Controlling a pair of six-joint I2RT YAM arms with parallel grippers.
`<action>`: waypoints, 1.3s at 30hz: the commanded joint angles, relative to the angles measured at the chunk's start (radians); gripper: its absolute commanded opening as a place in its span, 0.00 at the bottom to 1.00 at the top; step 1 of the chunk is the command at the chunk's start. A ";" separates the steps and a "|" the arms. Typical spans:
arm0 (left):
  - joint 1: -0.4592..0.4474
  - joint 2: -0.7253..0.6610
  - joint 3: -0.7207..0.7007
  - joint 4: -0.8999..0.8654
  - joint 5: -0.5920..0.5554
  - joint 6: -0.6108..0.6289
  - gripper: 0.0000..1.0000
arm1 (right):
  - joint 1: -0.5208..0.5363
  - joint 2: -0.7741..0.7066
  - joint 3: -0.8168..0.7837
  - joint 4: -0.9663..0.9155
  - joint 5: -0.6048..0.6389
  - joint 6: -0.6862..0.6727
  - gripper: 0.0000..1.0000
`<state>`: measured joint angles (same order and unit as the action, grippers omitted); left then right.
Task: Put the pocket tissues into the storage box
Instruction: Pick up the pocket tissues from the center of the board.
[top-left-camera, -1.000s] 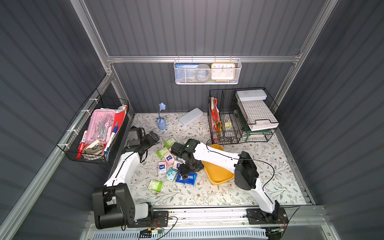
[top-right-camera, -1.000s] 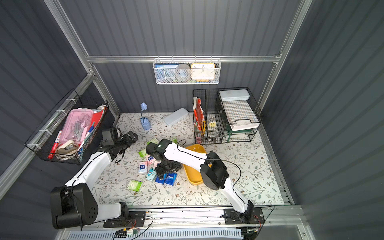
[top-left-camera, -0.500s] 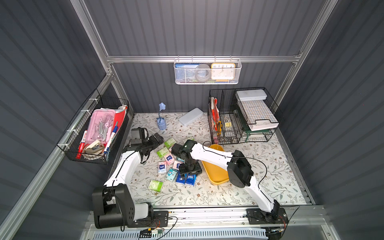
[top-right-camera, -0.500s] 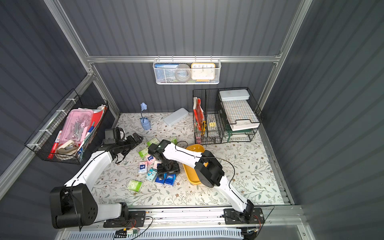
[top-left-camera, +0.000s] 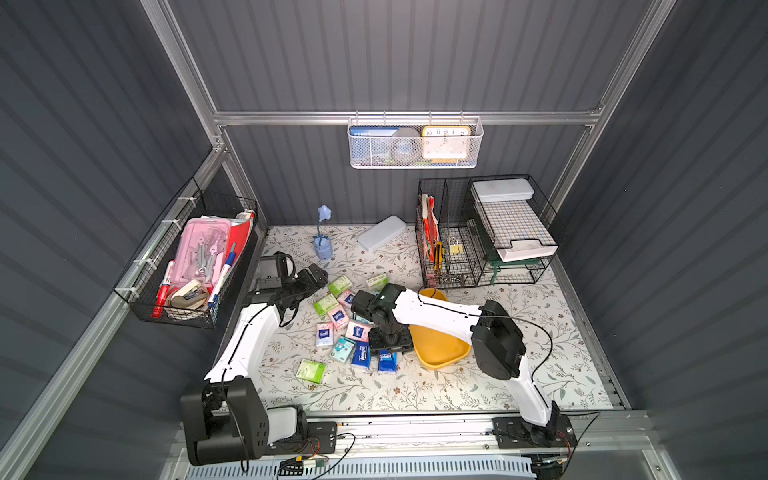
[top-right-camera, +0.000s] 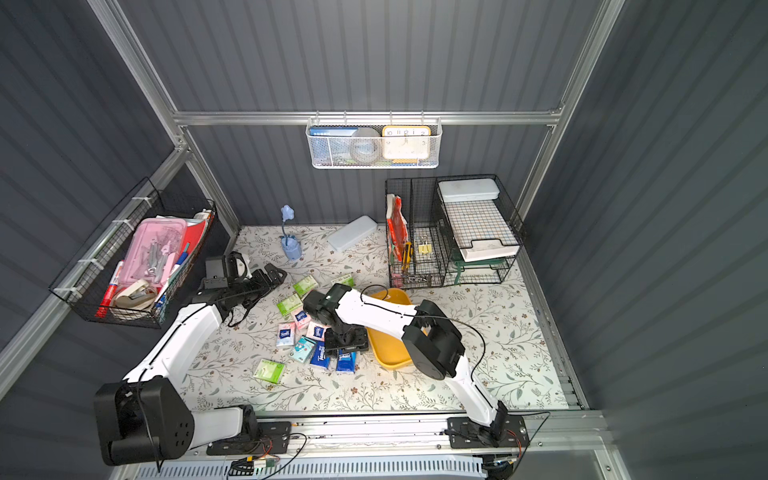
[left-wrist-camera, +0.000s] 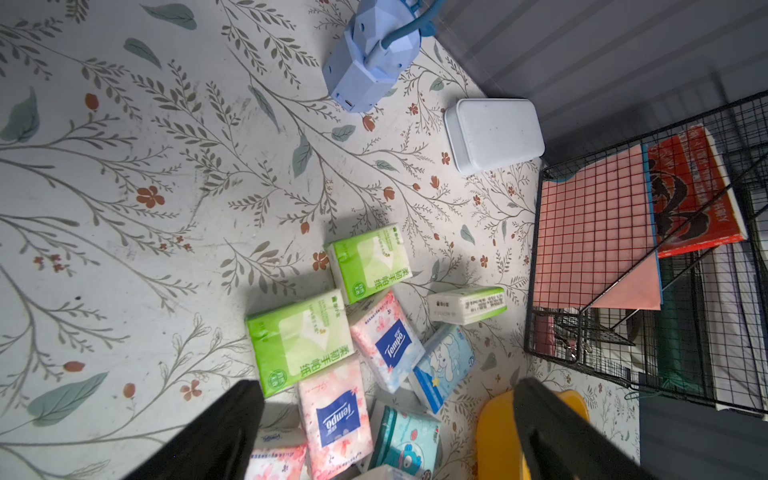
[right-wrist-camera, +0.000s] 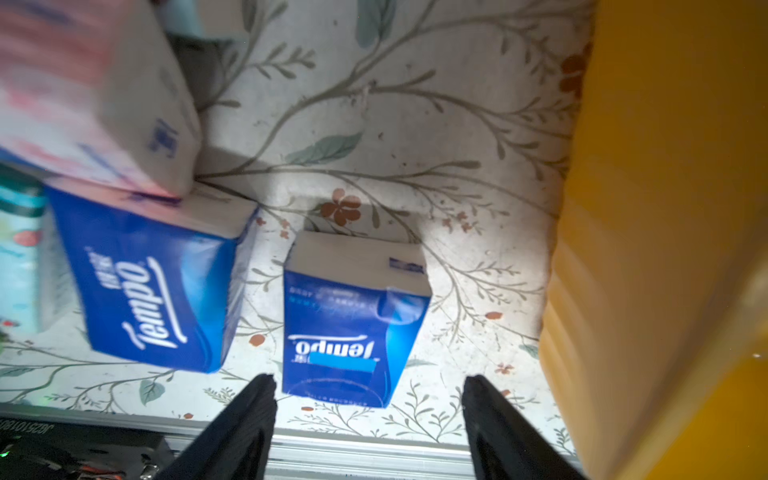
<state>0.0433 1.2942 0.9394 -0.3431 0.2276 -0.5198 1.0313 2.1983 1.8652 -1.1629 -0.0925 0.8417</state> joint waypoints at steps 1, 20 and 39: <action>-0.002 -0.028 -0.027 -0.008 0.019 0.012 0.99 | 0.003 0.015 -0.010 0.016 0.022 0.010 0.76; -0.002 -0.037 -0.009 -0.022 0.020 0.023 0.99 | -0.006 0.117 0.015 0.040 -0.058 0.005 0.60; -0.002 -0.016 0.003 -0.017 0.034 0.041 0.99 | -0.053 -0.025 0.173 -0.084 0.017 -0.239 0.51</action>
<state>0.0433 1.2743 0.9272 -0.3450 0.2405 -0.5106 1.0042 2.2127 2.0068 -1.1820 -0.1020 0.6853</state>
